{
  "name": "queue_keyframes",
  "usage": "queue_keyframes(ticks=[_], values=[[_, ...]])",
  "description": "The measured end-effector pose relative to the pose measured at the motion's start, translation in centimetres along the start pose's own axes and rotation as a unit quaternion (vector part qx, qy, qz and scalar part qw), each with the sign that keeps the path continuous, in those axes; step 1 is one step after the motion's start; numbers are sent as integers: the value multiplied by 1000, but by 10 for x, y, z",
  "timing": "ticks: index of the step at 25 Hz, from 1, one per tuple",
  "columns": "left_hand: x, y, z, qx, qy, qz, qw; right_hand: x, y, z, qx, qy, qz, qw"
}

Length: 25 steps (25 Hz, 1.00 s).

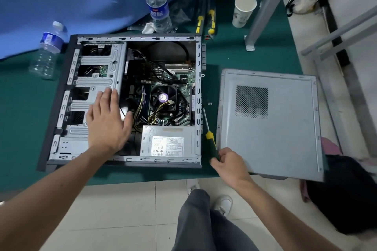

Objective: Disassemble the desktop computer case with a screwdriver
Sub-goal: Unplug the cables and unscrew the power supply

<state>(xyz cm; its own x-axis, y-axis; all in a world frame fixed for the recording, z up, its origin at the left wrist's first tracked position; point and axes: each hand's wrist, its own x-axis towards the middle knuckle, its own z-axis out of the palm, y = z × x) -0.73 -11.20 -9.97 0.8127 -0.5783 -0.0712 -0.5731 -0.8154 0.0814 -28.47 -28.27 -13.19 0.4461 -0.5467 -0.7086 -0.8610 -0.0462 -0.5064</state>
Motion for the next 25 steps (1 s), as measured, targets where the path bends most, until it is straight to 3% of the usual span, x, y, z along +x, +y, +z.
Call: queue_keyframes(ticks=[7, 12, 15, 18, 22, 25], values=[[-1, 4, -10, -19, -38, -16, 999, -34, 20, -43, 229, -3, 12, 973], [-31, 84, -23, -191, -38, -148, 970, -50, 26, -72, 455, -34, -12, 890], [-68, 149, -9, -130, -68, -123, 982, -50, 29, -90, 538, -62, -13, 840], [-70, 159, 1, -41, -74, -111, 990, -42, 32, -101, 509, -51, -30, 858], [-72, 156, 8, -36, -48, -123, 991, -28, 35, -117, 365, 45, -59, 928], [-73, 158, 8, -48, -39, -129, 990, -21, 38, -122, 312, 104, -83, 941]])
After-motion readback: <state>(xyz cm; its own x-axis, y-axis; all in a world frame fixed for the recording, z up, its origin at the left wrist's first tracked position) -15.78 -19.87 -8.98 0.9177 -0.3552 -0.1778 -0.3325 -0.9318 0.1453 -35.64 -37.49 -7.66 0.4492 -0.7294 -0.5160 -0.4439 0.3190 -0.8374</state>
